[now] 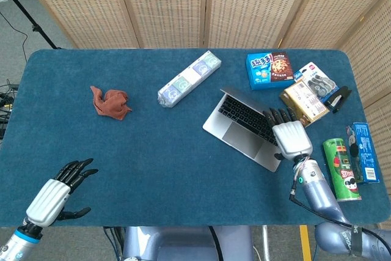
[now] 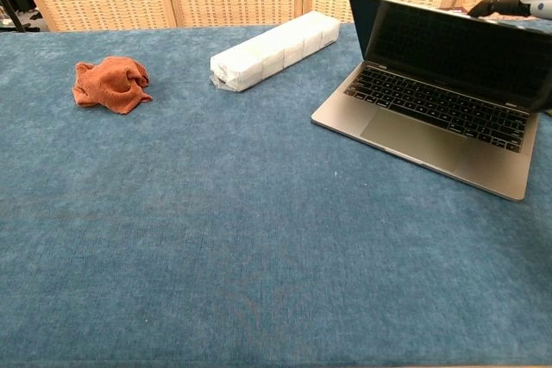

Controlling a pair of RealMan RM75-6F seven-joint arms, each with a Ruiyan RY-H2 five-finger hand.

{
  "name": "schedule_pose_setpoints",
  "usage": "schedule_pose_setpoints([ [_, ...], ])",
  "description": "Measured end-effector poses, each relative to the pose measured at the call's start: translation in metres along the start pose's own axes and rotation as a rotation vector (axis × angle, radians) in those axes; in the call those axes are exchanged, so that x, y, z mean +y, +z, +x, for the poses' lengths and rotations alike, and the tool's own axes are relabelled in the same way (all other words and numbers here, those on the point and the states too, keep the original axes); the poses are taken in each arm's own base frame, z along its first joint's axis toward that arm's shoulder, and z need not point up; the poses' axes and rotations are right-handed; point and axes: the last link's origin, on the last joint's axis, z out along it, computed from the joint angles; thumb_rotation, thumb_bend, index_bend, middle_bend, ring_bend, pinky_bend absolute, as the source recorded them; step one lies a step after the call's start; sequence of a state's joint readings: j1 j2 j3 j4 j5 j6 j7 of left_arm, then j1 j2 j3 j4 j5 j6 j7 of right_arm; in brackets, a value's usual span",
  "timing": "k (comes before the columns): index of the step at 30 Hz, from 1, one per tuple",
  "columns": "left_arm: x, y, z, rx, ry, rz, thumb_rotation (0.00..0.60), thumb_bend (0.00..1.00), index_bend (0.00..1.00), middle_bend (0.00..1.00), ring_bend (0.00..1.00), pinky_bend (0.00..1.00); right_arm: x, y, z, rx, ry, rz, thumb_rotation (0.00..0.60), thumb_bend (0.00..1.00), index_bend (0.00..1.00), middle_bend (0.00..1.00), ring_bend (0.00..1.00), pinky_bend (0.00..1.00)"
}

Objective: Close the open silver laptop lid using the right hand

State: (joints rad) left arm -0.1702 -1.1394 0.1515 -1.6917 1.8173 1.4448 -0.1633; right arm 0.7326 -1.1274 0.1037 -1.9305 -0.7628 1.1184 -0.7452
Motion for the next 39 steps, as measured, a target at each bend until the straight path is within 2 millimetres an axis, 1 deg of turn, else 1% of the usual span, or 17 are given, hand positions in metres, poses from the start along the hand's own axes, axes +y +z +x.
schedule_pose_setpoints([
  [8,-0.003,0.0,0.0,-0.014,-0.016,0.003,0.6,0.13,0.18,0.09,0.11,0.1,-0.009,-0.015,-0.021,-0.054,0.011,0.0,0.6,0.13,0.02,0.01,0.03,0.0],
  [14,-0.003,0.0,-0.001,-0.025,-0.02,-0.003,0.6,0.13,0.18,0.09,0.11,0.1,-0.016,-0.023,-0.03,-0.072,0.01,0.01,0.6,0.13,0.02,0.01,0.03,0.0],
  [27,-0.002,0.0,0.0,-0.031,-0.031,-0.011,0.6,0.13,0.18,0.09,0.11,0.1,-0.028,-0.035,-0.036,-0.096,0.019,0.029,0.6,0.13,0.01,0.0,0.02,0.0],
  [32,-0.003,-0.001,0.002,-0.032,-0.035,-0.01,0.6,0.13,0.18,0.09,0.11,0.1,-0.032,-0.041,-0.043,-0.118,0.024,0.036,0.6,0.13,0.01,0.0,0.02,0.0],
  [39,-0.002,-0.002,0.003,-0.031,-0.038,-0.014,0.6,0.13,0.18,0.09,0.11,0.1,-0.039,-0.045,-0.056,-0.146,0.041,0.052,0.6,0.13,0.01,0.0,0.02,0.0],
])
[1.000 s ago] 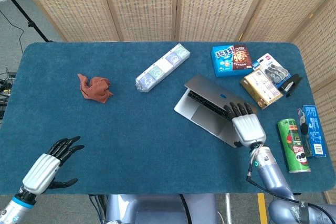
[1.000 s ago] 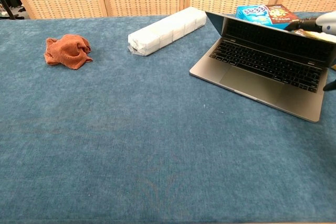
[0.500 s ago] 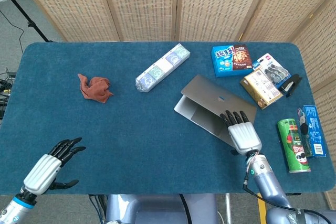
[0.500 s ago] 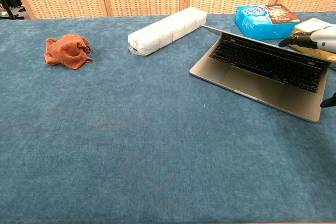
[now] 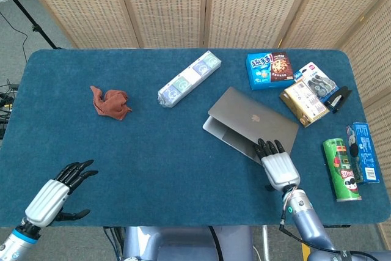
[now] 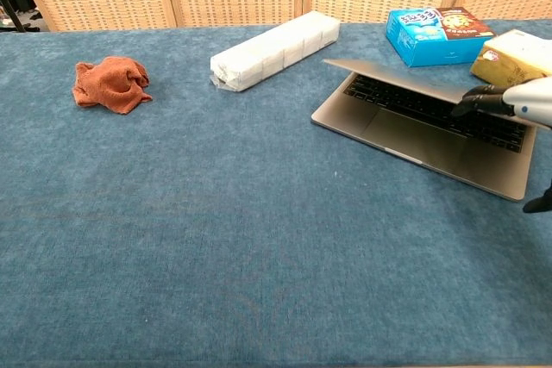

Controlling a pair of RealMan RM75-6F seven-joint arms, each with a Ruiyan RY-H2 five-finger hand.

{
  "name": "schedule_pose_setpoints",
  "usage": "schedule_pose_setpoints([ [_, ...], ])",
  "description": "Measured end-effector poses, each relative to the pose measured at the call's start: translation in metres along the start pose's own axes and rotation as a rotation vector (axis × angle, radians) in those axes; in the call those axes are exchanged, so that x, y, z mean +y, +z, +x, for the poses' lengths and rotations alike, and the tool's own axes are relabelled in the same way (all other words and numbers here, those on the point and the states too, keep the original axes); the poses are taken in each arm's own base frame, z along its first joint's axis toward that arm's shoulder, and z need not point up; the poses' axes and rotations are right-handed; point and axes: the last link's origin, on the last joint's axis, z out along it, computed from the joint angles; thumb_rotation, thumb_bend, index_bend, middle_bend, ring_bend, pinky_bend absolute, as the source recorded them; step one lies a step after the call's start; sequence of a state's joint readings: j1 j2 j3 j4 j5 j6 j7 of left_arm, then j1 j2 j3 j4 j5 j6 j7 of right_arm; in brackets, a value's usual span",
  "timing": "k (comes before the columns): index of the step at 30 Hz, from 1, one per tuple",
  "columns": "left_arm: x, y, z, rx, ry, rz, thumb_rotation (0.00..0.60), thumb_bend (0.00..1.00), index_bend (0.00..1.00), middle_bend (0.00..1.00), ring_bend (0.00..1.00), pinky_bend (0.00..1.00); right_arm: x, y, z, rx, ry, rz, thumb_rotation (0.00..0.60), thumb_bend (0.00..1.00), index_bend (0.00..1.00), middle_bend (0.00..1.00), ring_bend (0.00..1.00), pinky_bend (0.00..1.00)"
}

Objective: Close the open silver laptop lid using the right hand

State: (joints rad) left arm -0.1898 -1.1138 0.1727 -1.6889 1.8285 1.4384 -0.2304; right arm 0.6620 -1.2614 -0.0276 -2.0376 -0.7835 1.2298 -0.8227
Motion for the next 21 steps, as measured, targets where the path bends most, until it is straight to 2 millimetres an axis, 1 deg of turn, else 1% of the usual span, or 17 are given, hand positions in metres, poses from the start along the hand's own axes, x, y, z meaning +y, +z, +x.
schedule_pose_setpoints([
  [8,0.001,0.0,0.0,-0.006,0.001,-0.001,0.6,0.13,0.18,0.09,0.11,0.1,-0.007,0.003,-0.017,-0.035,0.016,0.017,0.6,0.13,0.01,0.0,0.02,0.0],
  [14,0.001,0.0,-0.001,-0.01,0.0,-0.002,0.6,0.13,0.18,0.09,0.11,0.1,-0.008,0.005,-0.033,-0.066,0.025,0.018,0.6,0.13,0.01,0.0,0.02,0.0],
  [21,0.003,-0.001,-0.001,-0.011,-0.001,-0.008,0.6,0.13,0.18,0.09,0.12,0.1,-0.01,0.005,-0.045,-0.093,0.039,0.025,0.6,0.13,0.01,0.0,0.02,0.0],
])
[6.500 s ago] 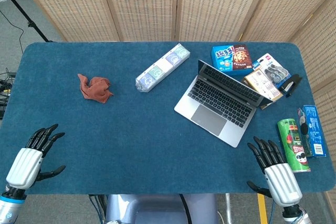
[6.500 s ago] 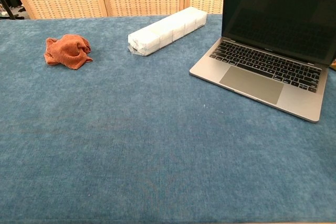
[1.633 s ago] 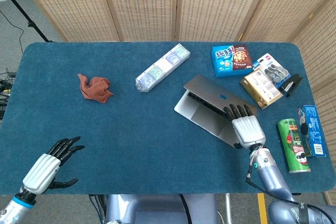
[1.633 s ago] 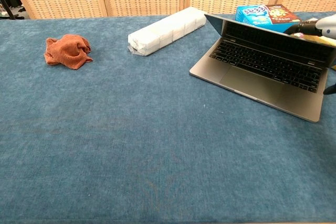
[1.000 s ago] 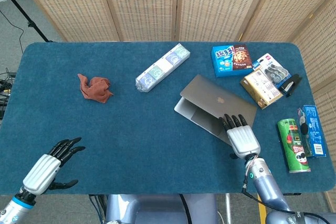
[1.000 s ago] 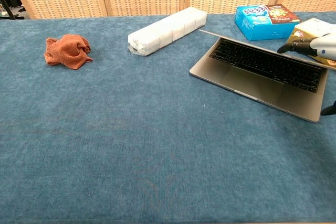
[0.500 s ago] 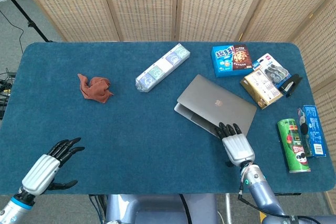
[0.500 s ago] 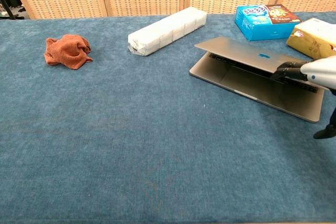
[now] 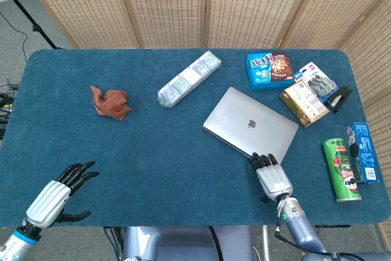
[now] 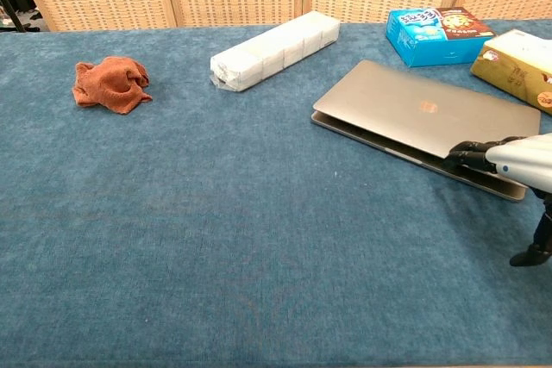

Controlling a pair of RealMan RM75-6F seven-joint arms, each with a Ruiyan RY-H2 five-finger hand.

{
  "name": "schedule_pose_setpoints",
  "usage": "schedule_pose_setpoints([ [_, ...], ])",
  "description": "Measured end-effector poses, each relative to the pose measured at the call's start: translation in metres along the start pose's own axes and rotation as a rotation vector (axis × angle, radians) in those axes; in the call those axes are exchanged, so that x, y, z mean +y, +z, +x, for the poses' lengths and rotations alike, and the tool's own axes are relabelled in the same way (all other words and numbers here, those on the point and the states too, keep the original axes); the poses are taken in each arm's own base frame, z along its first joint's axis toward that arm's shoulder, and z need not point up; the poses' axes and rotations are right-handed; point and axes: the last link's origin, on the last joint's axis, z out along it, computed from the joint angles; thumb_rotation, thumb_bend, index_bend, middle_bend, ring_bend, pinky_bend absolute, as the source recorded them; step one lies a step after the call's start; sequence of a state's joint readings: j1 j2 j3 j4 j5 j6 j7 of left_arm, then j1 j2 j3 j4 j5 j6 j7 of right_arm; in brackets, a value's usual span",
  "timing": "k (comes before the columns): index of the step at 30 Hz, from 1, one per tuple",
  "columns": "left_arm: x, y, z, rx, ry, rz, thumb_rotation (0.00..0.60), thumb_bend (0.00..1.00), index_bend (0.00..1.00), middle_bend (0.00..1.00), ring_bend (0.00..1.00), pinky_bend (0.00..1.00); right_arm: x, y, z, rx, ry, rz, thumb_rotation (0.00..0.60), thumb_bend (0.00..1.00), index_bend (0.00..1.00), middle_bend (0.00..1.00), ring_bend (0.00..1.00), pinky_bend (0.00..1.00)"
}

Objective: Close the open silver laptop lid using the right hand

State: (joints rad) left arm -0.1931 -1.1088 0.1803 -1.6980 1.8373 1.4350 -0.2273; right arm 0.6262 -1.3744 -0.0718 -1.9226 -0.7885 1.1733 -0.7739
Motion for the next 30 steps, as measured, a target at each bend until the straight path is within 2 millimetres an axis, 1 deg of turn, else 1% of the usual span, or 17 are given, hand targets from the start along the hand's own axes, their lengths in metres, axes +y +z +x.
schedule_pose_setpoints([
  [11,0.001,0.0,-0.001,-0.004,0.0,-0.006,0.6,0.13,0.18,0.09,0.12,0.1,-0.003,0.008,-0.016,-0.033,0.008,0.015,0.6,0.13,0.01,0.0,0.02,0.0],
  [16,0.001,0.0,-0.002,-0.005,0.001,-0.004,0.6,0.13,0.18,0.09,0.12,0.1,-0.003,0.01,-0.017,-0.031,0.004,0.016,0.6,0.13,0.01,0.0,0.01,0.0],
  [19,0.0,0.0,-0.001,-0.001,0.0,-0.001,0.6,0.13,0.18,0.09,0.12,0.1,-0.002,0.009,-0.012,-0.007,-0.003,0.012,0.6,0.13,0.01,0.0,0.01,0.0],
  [22,0.0,0.0,0.0,0.009,-0.001,0.003,0.6,0.13,0.18,0.09,0.12,0.1,0.0,0.006,-0.001,0.031,-0.011,0.01,0.6,0.13,0.01,0.0,0.0,0.0],
  [25,0.0,0.0,-0.001,0.012,0.001,0.006,0.6,0.13,0.18,0.09,0.12,0.1,0.003,0.001,0.013,0.077,-0.028,0.009,0.6,0.13,0.01,0.0,0.0,0.0],
  [30,0.0,0.001,-0.002,0.017,0.006,0.014,0.6,0.13,0.18,0.09,0.12,0.1,0.002,-0.016,0.042,0.169,-0.062,0.02,0.6,0.13,0.0,0.0,0.0,0.0],
])
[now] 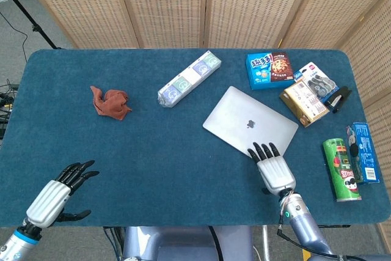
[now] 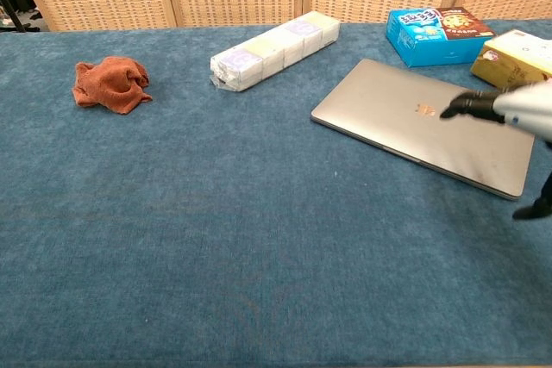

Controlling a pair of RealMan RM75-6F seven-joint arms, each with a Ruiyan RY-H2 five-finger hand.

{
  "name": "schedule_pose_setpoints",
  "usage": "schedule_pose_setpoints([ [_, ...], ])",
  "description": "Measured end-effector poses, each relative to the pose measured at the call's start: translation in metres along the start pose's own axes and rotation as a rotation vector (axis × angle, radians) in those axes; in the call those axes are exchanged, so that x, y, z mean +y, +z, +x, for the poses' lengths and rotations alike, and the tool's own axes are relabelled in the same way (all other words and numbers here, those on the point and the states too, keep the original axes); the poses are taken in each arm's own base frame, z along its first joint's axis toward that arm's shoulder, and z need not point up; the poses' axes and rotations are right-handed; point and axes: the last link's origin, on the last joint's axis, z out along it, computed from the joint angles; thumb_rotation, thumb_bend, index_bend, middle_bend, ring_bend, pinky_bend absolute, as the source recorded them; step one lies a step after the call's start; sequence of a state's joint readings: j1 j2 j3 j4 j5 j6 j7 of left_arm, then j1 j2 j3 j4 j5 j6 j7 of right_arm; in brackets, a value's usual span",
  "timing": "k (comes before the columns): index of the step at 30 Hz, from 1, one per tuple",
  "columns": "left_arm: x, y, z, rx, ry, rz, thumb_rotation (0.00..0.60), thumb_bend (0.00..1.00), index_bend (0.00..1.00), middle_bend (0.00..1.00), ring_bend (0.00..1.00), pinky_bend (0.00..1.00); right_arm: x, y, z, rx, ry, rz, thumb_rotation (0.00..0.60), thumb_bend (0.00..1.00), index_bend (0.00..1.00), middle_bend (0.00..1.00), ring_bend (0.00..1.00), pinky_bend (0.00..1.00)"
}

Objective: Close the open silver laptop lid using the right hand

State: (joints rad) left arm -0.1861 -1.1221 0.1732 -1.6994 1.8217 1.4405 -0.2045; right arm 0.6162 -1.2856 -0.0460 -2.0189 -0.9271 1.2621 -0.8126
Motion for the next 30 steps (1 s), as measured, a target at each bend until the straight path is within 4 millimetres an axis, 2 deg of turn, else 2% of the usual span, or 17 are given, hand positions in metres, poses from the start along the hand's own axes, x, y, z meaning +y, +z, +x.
schedule_pose_setpoints([
  [5,-0.002,0.0,0.001,0.018,0.0,0.02,0.6,0.13,0.18,0.09,0.12,0.1,0.002,-0.015,0.027,0.094,-0.016,0.016,0.6,0.13,0.0,0.0,0.0,0.0],
  [8,-0.004,0.0,0.001,0.033,0.001,0.037,0.6,0.13,0.18,0.09,0.12,0.1,0.002,-0.024,0.035,0.145,-0.003,0.031,0.6,0.13,0.0,0.0,0.0,0.0],
  [14,-0.006,0.003,0.003,0.075,0.001,0.064,0.6,0.13,0.18,0.09,0.12,0.1,0.006,-0.05,0.04,0.261,0.055,0.075,0.6,0.13,0.0,0.0,0.0,0.0],
  [19,-0.006,0.005,0.002,0.092,0.0,0.071,0.6,0.13,0.18,0.09,0.12,0.1,0.016,-0.079,0.035,0.333,0.131,0.088,0.6,0.13,0.0,0.0,0.0,0.0],
  [22,-0.006,0.006,0.002,0.101,0.001,0.07,0.6,0.13,0.18,0.09,0.12,0.1,0.029,-0.094,0.029,0.374,0.163,0.057,0.6,0.13,0.0,0.0,0.0,0.0],
  [30,-0.001,0.01,-0.004,0.165,-0.009,0.058,0.6,0.13,0.18,0.09,0.12,0.1,0.084,-0.134,0.009,0.488,0.252,-0.093,0.6,0.13,0.0,0.0,0.0,0.0],
])
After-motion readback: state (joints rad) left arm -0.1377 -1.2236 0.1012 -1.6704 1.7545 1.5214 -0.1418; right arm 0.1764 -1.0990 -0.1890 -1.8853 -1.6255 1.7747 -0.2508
